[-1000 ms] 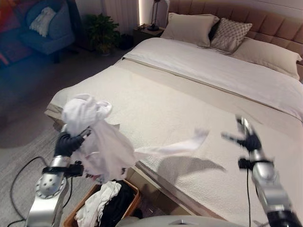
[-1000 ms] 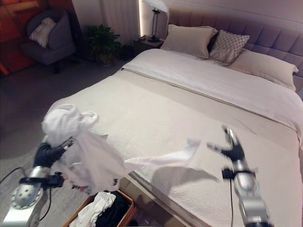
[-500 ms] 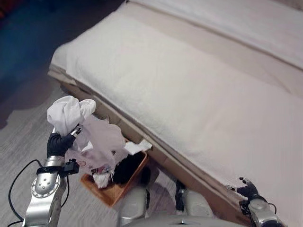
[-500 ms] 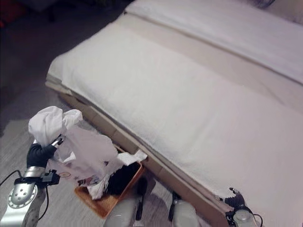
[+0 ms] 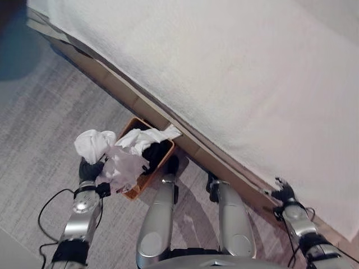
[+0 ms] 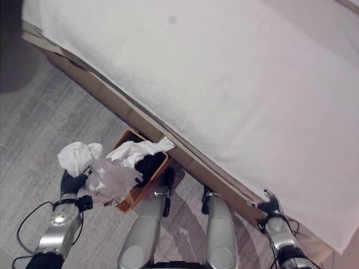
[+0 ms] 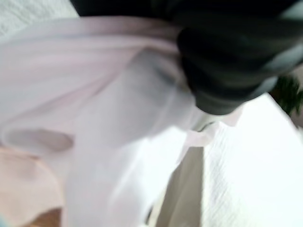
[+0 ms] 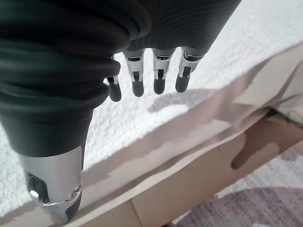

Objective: Pick up clothes into the bucket

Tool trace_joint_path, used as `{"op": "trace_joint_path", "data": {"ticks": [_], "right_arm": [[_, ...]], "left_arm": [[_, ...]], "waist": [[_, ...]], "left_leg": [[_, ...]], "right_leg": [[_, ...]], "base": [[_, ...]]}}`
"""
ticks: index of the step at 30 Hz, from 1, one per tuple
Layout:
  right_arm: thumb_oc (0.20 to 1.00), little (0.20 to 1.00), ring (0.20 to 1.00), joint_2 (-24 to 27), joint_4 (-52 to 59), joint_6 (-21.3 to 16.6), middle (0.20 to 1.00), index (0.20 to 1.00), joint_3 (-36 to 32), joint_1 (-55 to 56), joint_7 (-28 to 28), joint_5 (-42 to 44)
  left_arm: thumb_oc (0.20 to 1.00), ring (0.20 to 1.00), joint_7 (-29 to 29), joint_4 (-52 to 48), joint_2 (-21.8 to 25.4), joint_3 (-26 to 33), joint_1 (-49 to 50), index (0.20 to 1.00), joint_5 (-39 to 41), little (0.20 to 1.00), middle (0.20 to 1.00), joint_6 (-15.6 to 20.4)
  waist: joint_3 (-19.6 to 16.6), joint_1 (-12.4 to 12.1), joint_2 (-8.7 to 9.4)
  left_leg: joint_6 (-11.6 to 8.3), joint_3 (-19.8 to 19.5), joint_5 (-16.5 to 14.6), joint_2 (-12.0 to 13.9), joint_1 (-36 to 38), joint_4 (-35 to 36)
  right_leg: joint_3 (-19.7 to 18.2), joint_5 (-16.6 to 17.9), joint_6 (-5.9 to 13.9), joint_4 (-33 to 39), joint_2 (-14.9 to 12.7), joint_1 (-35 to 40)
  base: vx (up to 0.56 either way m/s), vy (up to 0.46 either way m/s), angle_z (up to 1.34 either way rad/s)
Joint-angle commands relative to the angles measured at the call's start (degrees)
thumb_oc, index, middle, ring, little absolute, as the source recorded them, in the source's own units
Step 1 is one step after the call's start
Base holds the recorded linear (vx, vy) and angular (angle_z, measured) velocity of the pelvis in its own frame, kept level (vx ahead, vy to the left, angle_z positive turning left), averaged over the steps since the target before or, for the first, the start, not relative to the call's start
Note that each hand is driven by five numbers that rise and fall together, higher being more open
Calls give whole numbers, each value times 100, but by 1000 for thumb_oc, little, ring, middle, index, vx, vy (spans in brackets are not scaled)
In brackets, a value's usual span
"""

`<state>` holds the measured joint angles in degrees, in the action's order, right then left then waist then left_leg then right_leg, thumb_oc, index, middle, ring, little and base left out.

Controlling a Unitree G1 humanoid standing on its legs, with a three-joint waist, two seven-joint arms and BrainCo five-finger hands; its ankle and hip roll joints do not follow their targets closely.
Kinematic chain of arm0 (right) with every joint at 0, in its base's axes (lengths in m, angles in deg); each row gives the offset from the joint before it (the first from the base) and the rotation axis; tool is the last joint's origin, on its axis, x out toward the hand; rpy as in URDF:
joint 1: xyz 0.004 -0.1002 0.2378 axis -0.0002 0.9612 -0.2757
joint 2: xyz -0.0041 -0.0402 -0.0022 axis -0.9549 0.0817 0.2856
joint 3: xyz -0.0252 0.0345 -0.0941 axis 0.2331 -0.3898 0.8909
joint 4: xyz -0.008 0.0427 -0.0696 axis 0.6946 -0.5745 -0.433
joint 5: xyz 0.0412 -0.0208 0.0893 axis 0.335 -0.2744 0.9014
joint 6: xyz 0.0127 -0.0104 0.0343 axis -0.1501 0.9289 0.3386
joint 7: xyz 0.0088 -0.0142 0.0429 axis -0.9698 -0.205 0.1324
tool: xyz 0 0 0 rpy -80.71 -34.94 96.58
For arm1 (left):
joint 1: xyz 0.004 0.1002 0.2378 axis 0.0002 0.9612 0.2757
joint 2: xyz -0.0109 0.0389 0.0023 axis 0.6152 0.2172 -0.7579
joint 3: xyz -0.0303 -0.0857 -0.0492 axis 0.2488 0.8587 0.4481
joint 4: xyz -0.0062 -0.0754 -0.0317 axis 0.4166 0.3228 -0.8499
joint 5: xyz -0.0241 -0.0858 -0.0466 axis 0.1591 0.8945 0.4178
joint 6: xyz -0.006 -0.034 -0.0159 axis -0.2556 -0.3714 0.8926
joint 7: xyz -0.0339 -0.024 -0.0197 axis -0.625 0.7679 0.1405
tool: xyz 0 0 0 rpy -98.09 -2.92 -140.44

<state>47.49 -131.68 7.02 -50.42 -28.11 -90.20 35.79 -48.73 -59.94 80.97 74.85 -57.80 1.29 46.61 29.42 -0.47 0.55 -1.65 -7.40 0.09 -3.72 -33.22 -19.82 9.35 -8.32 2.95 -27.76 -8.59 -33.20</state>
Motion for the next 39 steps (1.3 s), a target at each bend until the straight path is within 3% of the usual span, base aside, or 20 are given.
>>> {"op": "trace_joint_path", "data": {"ticks": [1,4,13,14,15,19,23,26,36,38,39], "right_arm": [[1000,1000,1000,143,98,-182,1000,1000,313,136,-314,231],[1000,1000,1000,168,223,-219,1000,1000,377,-42,-442,304],[1000,1000,1000,179,234,-257,1000,1000,581,-199,-666,468],[1000,1000,1000,177,231,-258,1000,1000,579,-204,-666,468],[1000,1000,1000,186,249,-246,1000,1000,603,-201,-692,468],[1000,1000,1000,179,157,-236,1000,1000,713,-264,-728,477],[1000,1000,1000,187,137,-248,1000,1000,803,-372,-700,561],[1000,1000,1000,171,174,-258,1000,1000,826,-342,-689,534],[1000,1000,1000,-39,211,-296,1000,1000,803,-188,-674,567],[1000,1000,1000,-105,96,-288,1000,1000,754,-181,-651,571],[1000,1000,1000,-119,95,-286,1000,1000,717,-159,-639,562]], "left_arm": [[200,200,-590,250,217,209,-15,200,-391,200,200,66],[200,200,-814,778,237,55,-482,200,-360,200,200,-4],[200,200,-1238,1554,591,-73,-1407,200,62,200,200,-65],[435,435,-1238,1564,594,-76,-1417,435,65,435,435,-61],[1000,1000,-1318,1602,672,-108,-1489,1000,-4,1000,1000,-137],[1000,1000,-1335,2219,1010,-355,-1833,1000,-555,1000,1000,-506],[1000,1000,-1240,2955,1050,-359,-2064,1000,-466,1000,1000,-644],[1000,1000,-1387,2801,1024,-261,-1910,1000,-619,1000,1000,-734],[1000,1000,-1699,2722,433,378,-1127,1000,-128,1000,1000,-418],[1000,1000,-1541,2862,205,467,-1002,1000,184,1000,1000,-216],[1000,1000,-1415,2755,126,494,-949,1000,356,1000,1000,-64]], "waist": [[-149,101,161],[18,165,231],[37,386,395],[37,384,396],[37,403,418],[37,459,472],[37,481,535],[37,451,540],[37,273,515],[37,216,453],[37,206,440]], "left_leg": [[301,306,-479,-186,-218,-572],[299,330,-517,-173,-533,-800],[311,349,-706,-112,-1691,-1475],[311,350,-707,-111,-1699,-1480],[311,349,-709,-96,-1777,-1517],[299,343,-680,-40,-1906,-1514],[293,355,-662,-11,-1925,-1495],[292,361,-659,-6,-1870,-1458],[281,383,-583,13,-1119,-1019],[262,405,-510,4,-601,-711],[277,434,-283,-30,-517,-563]], "right_leg": [[-333,422,137,322,-35,81],[-360,392,124,131,-17,-233],[-398,328,119,-378,35,-1363],[-398,327,119,-382,36,-1371],[-386,335,124,-407,35,-1432],[-359,380,148,-359,51,-1567],[-362,455,156,-289,71,-1609],[-360,491,165,-234,88,-1562],[-411,636,169,241,158,-884],[-423,662,165,447,156,-421],[-395,840,126,581,122,-307]], "base": [[-32,11,-13],[-18,12,-12],[-9,8,-3],[0,0,0],[0,0,0],[0,0,0],[-18,13,-4],[-6,5,-1],[-9,-4,-8],[-28,-5,0],[-52,-6,-1]]}}
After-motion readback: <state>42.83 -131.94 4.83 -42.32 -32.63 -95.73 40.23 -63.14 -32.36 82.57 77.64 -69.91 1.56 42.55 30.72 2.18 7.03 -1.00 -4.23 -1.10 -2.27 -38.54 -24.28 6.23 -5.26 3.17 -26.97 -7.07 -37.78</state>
